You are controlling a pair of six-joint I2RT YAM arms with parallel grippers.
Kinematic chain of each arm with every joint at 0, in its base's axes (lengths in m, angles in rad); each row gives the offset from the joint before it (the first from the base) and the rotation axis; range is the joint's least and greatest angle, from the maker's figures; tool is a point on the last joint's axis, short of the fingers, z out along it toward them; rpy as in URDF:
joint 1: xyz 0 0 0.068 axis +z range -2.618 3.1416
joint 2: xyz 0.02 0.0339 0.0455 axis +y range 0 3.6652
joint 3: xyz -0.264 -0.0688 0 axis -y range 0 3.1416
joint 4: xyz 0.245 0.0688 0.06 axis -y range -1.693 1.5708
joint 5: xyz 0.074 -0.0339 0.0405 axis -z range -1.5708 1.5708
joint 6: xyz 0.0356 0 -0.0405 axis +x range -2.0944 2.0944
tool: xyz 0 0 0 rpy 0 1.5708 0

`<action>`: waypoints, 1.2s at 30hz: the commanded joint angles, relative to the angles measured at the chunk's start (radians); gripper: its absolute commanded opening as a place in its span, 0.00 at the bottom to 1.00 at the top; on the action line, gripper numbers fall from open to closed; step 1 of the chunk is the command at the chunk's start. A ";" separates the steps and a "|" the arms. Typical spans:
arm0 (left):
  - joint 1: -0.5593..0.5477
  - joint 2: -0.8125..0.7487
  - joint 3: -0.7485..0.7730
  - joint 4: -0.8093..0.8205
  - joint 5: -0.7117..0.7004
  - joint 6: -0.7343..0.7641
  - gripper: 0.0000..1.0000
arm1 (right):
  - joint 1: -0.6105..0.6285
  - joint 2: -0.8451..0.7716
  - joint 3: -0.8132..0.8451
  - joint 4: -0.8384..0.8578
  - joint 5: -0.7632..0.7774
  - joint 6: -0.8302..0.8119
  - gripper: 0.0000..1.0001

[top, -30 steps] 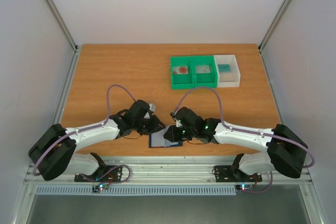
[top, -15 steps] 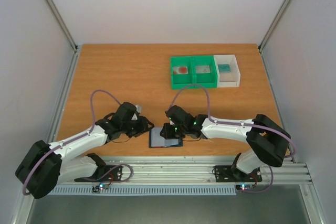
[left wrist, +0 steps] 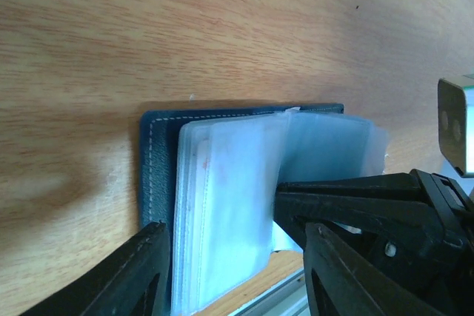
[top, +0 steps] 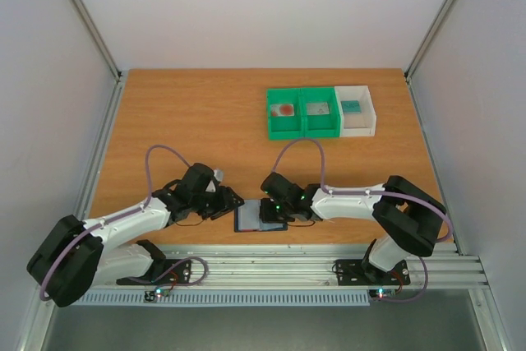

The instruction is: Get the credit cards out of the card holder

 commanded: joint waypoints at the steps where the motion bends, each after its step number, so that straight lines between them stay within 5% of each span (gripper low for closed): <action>1: 0.003 0.005 0.000 0.049 0.027 0.011 0.52 | 0.005 0.010 -0.043 -0.005 0.078 0.020 0.09; 36: 0.004 0.106 -0.028 0.120 0.056 0.024 0.44 | 0.004 0.018 -0.021 0.080 -0.024 0.043 0.18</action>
